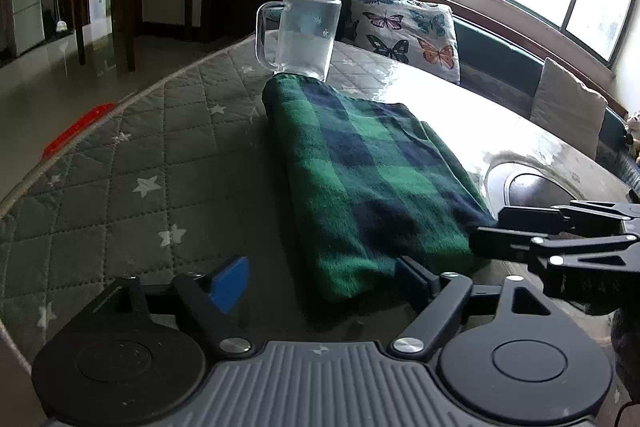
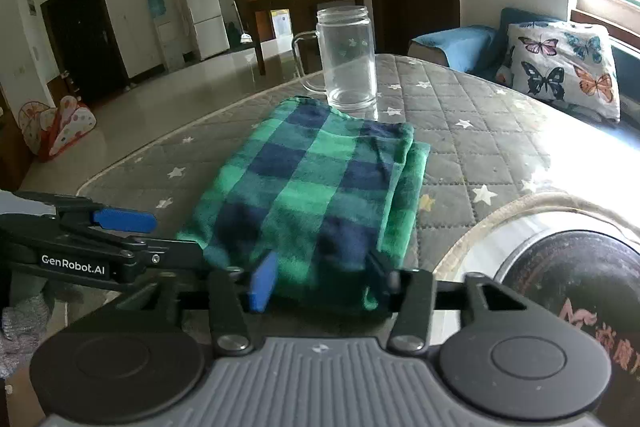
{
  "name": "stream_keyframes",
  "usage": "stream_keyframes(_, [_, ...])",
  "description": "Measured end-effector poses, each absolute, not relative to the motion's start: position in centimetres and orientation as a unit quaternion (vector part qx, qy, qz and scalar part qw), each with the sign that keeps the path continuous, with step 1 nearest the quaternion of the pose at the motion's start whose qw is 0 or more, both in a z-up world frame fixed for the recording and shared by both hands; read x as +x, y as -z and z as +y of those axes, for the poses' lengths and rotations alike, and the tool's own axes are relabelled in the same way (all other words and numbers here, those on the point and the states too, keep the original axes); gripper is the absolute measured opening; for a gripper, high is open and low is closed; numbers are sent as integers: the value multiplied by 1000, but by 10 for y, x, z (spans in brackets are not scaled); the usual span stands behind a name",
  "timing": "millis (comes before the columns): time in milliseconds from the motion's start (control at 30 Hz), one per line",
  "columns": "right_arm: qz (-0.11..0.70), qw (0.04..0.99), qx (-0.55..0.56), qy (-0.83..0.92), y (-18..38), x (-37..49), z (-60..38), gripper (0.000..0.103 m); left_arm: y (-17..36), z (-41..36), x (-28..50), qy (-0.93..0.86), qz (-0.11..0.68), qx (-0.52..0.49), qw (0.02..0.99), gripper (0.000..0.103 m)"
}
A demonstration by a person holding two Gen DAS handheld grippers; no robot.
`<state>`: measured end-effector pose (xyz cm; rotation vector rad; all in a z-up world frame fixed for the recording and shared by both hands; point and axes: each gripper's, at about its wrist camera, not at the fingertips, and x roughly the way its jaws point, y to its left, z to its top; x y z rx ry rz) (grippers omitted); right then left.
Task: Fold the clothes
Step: 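Open both grippers and release the folded shirt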
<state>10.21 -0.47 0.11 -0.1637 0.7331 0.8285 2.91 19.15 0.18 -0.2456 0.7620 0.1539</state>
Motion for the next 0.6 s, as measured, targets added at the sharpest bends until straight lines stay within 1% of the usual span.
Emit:
stream_keyframes(67, [345,849,-82,-391,0,94,-6,55,-4,188,24,-78,368,-114,919,89])
stream_keyframes(200, [349,849,-76,-389,2,84,-11,60,-7,184,15,-82,364,-108,922,93])
stream_keyframes(233, [349,850,-75,-387,3,81,-13,69,-7,183,12,-83,362,-106,922,94])
stream_keyframes(300, [349,852,-74,-384,4,76,-15,78,-8,181,8,-86,360,-102,923,97])
stream_keyframes(367, [346,853,-77,-383,4,69,-17,78,-8,179,4,-87,358,-100,924,99])
stream_keyframes(400, [345,854,-79,-382,4,67,-18,81,-8,178,2,-87,357,-100,925,99])
stream_keyframes(500, [342,856,-75,-380,4,62,-21,83,-8,176,-4,-88,355,-99,926,101])
stream_keyframes(567, [341,859,-73,-376,4,58,-24,86,-9,175,-8,-89,353,-97,926,103])
stream_keyframes(600, [340,860,-72,-374,4,56,-25,89,-9,174,-10,-90,352,-97,927,103])
